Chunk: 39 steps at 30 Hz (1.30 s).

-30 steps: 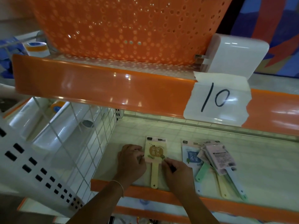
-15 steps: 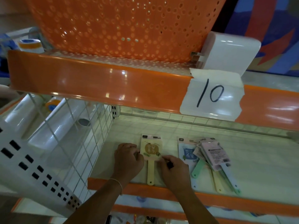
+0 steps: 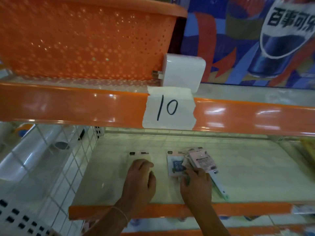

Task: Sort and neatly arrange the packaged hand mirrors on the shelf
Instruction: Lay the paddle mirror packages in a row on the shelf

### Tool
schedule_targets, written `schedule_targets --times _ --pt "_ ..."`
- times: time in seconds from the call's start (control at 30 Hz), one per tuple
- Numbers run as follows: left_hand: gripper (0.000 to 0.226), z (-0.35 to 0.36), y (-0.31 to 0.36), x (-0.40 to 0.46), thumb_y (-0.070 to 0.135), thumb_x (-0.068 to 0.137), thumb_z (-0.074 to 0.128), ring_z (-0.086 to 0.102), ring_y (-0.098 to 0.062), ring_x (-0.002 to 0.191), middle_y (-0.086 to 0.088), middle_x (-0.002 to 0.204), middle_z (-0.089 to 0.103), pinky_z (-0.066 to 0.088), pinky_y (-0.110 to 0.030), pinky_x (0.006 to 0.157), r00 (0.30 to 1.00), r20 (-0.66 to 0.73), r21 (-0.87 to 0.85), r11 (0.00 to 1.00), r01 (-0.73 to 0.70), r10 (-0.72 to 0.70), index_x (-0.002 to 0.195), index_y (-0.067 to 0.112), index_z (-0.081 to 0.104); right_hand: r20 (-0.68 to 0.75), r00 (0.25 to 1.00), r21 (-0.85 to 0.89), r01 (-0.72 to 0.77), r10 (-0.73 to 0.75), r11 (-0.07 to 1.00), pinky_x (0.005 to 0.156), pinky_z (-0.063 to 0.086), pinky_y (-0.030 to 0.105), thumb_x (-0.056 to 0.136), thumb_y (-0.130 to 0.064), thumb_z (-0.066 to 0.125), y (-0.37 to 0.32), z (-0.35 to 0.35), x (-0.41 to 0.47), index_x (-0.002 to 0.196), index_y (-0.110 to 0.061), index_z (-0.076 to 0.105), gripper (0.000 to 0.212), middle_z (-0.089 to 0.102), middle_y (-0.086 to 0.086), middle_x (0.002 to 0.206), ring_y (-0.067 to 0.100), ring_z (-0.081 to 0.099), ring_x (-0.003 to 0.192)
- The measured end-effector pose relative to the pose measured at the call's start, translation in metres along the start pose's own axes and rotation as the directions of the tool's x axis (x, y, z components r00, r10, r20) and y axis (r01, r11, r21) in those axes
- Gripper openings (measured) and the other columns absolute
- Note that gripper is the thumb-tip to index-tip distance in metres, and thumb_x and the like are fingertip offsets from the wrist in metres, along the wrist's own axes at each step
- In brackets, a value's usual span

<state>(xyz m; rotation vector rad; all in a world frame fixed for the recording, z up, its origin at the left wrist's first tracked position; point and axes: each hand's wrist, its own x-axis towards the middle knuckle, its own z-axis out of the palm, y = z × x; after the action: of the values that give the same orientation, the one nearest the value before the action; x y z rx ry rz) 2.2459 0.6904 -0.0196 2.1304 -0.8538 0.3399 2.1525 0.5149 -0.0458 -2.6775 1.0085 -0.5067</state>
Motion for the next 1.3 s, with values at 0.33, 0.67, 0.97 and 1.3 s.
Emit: schedule_targets --times 0.33,0.67,0.97,1.3 --pt "0.054 0.079 0.046 0.007 0.038 0.082 0.037 0.062 -0.025 0.114 -0.004 0.118 0.067 0.045 -0.037 0.100 0.798 0.593 0.184 0.947 -0.264 0.107 0.117 0.012 0.068 0.056 0.996 0.080 -0.073 0.069 0.994 0.073 0.052 0.032 0.084 -0.033 0.065 0.036 -0.015 0.011 0.082 -0.016 0.073 0.019 0.062 0.010 0.104 0.027 0.064 0.084" --pt "0.057 0.084 0.042 -0.003 0.031 0.069 0.038 0.066 -0.029 0.107 -0.012 0.111 0.071 0.050 -0.046 0.095 0.854 0.521 0.419 0.872 -0.254 -0.001 0.105 0.005 0.073 0.033 0.998 0.084 -0.049 0.047 0.995 0.073 0.053 0.032 0.078 -0.022 0.071 0.070 -0.019 0.027 0.081 -0.014 0.076 0.010 0.066 0.011 0.099 0.029 0.066 0.086" --pt "0.045 0.067 0.031 -0.004 0.029 0.062 0.050 0.069 -0.027 0.095 -0.009 0.097 0.074 0.048 -0.045 0.099 0.885 0.463 0.516 0.826 -0.227 -0.046 0.090 0.007 0.077 -0.085 0.992 0.053 0.097 -0.092 0.994 0.080 0.051 0.040 0.072 -0.025 0.053 0.048 -0.009 0.015 0.086 -0.011 0.076 0.030 0.069 0.015 0.088 0.036 0.065 0.085" --pt "0.047 -0.011 -0.029 0.000 0.032 0.096 0.039 0.052 -0.033 0.119 -0.019 0.125 0.058 0.044 -0.043 0.102 0.945 -0.005 0.157 0.933 0.324 -0.327 0.130 0.001 0.052 0.150 0.958 0.351 0.181 -0.246 0.919 0.073 0.050 0.028 0.081 -0.030 0.053 -0.007 0.026 0.011 0.107 -0.026 0.066 0.030 0.070 -0.006 0.091 0.024 0.061 0.080"
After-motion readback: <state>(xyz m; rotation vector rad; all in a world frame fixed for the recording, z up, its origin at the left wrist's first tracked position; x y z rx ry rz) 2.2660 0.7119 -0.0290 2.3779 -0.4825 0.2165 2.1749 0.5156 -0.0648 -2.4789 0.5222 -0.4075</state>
